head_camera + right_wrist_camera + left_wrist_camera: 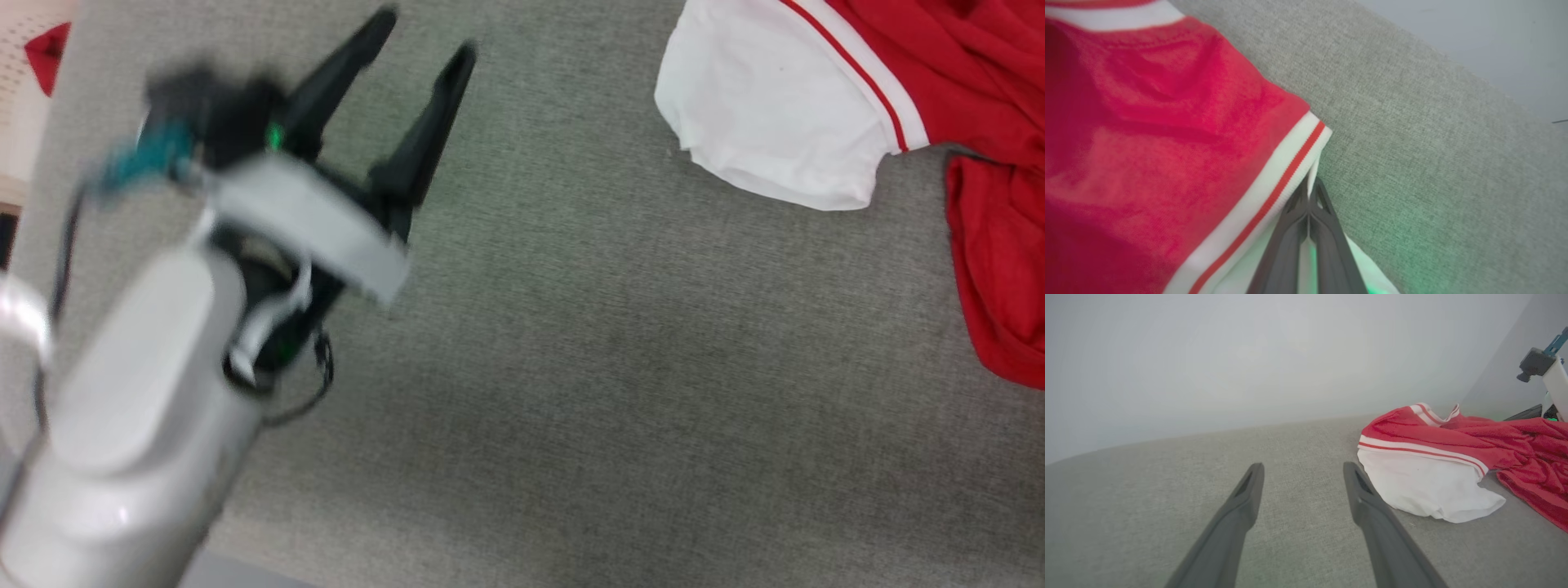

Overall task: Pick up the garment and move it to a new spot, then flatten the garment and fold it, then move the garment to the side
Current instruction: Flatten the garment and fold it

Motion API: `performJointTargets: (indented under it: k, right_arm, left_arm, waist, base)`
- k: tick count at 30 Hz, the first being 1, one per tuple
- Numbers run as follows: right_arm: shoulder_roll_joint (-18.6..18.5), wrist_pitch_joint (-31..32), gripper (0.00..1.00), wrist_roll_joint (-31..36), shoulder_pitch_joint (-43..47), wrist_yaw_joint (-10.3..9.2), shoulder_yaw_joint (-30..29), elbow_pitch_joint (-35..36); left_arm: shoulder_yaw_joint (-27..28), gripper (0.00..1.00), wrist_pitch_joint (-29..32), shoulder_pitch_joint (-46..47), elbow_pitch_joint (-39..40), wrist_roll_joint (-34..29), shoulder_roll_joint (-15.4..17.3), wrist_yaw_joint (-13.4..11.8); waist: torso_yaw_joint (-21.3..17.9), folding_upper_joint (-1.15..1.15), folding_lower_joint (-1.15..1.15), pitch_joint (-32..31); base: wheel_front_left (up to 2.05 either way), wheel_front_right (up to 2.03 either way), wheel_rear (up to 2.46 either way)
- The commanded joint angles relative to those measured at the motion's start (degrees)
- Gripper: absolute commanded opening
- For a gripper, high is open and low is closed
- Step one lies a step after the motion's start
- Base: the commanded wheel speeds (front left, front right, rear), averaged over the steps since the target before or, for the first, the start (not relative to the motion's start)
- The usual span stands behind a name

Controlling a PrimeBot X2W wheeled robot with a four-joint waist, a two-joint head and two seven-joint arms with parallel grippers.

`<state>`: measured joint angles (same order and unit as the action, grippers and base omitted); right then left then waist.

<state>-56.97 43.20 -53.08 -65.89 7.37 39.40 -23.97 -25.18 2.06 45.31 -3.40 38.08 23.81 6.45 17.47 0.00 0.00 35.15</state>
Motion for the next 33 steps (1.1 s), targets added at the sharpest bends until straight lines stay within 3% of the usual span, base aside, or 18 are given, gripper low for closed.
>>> performJointTargets:
  k: [1, 5, 10, 16, 24, 26, 27, 33]
  right_arm:
    - [1.2, 0.9, 0.00, -0.3, 2.3, 0.21, 2.6, -1.4]
    - [1.3, 0.4, 0.00, -0.8, -0.4, 0.09, 4.2, -1.6]
    - [2.1, -0.4, 0.00, -1.1, -3.2, 0.07, 6.6, -1.6]
    - [3.6, -1.4, 0.00, -1.6, -6.5, 0.07, 9.7, -1.5]
    - [4.8, -3.0, 0.00, -3.1, -10.1, 0.04, 14.4, -2.5]
    - [5.2, -4.2, 0.00, -3.7, -10.7, 0.03, 15.4, -2.7]
    - [5.4, -4.8, 0.00, -4.2, -11.1, 0.03, 15.7, -2.8]
    - [4.9, -11.5, 0.00, -5.3, -13.9, 0.03, 16.9, -2.4]
  left_arm:
    - [-0.9, 1.00, 2.6, 1.8, -0.8, 1.4, 0.1, 0.4]
    - [-5.8, 1.00, 22.1, 13.9, -7.1, 8.5, 1.1, 1.0]
    - [-9.4, 1.00, 39.2, 24.9, -16.5, 15.8, -3.1, 1.0]
    - [-9.8, 1.00, 44.9, 32.7, -26.9, 20.3, -9.7, 1.0]
    - [-13.3, 1.00, 48.6, 36.1, -35.3, 22.6, -13.4, 1.1]
    - [-14.8, 0.14, 49.0, 35.6, -34.7, 23.9, -13.8, 1.1]
    - [-15.1, 0.00, 48.8, 35.3, -34.4, 24.7, -13.7, 1.1]
    - [-15.0, 0.00, 42.2, 37.0, -34.4, 25.2, -10.3, 1.0]
  waist:
    - [-0.8, 0.00, 0.00, 0.5]
    - [-2.2, 0.00, 0.00, 1.7]
    - [-3.7, 0.00, 0.00, 3.3]
    - [-5.6, 0.00, 0.00, 5.4]
    - [-7.7, 0.00, 0.00, 6.6]
    - [-7.9, 0.00, 0.00, 6.6]
    - [-8.0, 0.00, 0.00, 6.6]
    - [-8.6, 0.00, 0.00, 5.6]
  base:
    - [0.00, 0.00, 0.00]
    - [0.00, 0.00, 0.00]
    - [0.00, 0.00, 0.00]
    - [0.00, 0.00, 0.00]
    - [0.00, 0.00, 0.00]
    - [0.00, 0.00, 0.00]
    - [0.00, 0.00, 0.00]
    - [0.00, 0.00, 0.00]
